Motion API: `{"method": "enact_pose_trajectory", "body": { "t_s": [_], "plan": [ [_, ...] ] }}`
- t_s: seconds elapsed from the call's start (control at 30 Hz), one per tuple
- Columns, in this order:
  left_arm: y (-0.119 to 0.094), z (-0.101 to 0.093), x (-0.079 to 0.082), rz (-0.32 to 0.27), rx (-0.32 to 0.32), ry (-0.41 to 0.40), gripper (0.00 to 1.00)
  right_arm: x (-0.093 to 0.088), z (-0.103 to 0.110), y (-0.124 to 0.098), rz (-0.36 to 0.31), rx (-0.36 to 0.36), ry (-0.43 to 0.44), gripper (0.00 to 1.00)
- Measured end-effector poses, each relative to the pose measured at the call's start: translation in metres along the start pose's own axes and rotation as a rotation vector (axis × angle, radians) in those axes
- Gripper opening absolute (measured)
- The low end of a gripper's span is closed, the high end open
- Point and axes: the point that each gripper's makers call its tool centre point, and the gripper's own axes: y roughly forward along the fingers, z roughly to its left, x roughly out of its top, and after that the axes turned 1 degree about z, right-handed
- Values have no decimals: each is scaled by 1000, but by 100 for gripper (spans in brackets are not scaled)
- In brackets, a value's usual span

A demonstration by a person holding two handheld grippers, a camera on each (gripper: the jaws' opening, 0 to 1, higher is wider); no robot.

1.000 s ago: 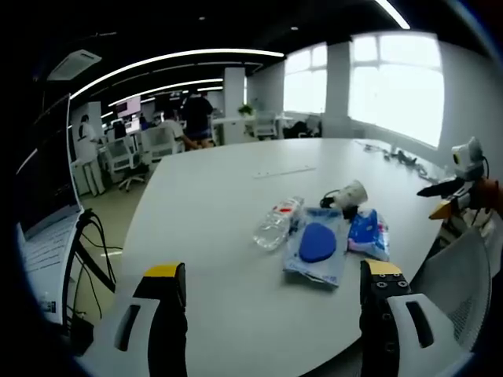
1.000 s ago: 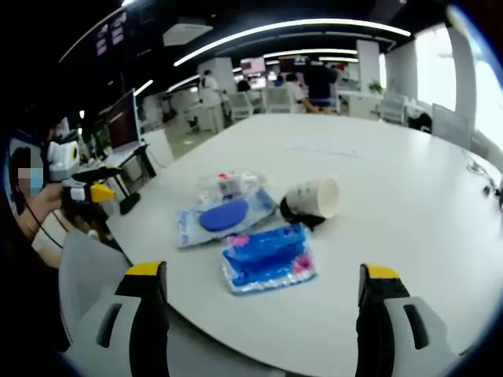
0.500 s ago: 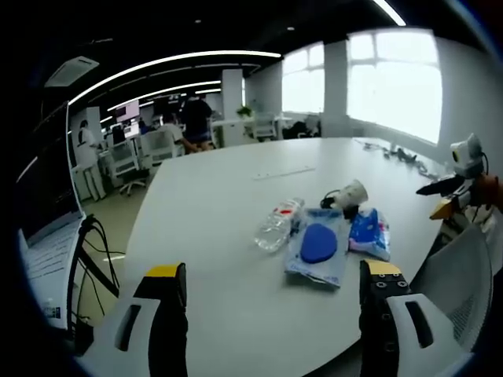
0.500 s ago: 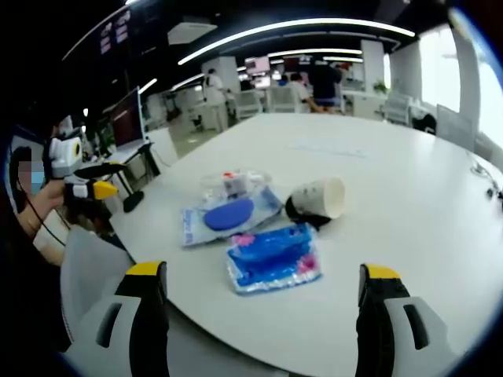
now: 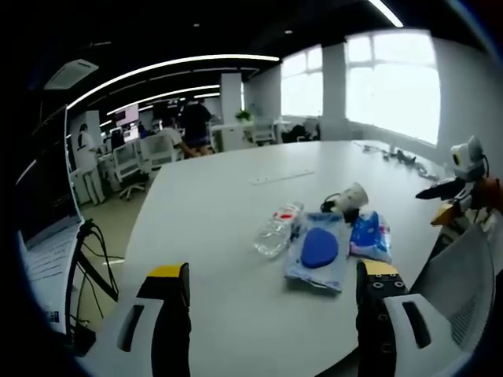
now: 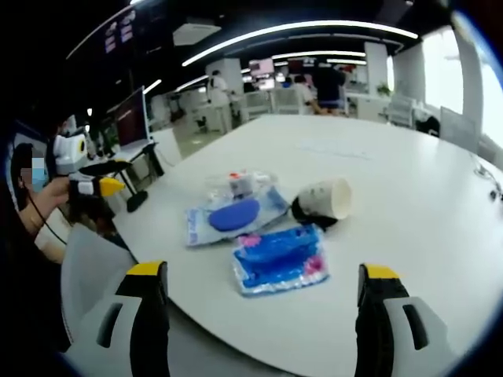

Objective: Arrange the tabletop items into an orderly group along one side of the table until the central work area is clear of visible clutter.

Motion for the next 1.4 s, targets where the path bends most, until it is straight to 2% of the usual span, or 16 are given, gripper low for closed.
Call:
{"method": "enact_pose_trajectory", "body": {
  "t_s": [0.17,0.4,0.6,0.9,1.4],
  "plan": [
    [3,1,2,-2,-4,-8,85,1,7,4,6,18,-26,99],
    [6,-2,0,3,-27,-20,85,-1,4,6,36,8,-66,100],
    [9,-2,3,-11,-42,-54,85,5,2,7,13,12,-63,100],
    [16,2,-1,20,-34,-39,84,10,-4,9,6,2,-55,100],
    [36,-3,5,45,-69,-19,83,23,-13,15,8,-2,-81,100]
  ]
}}
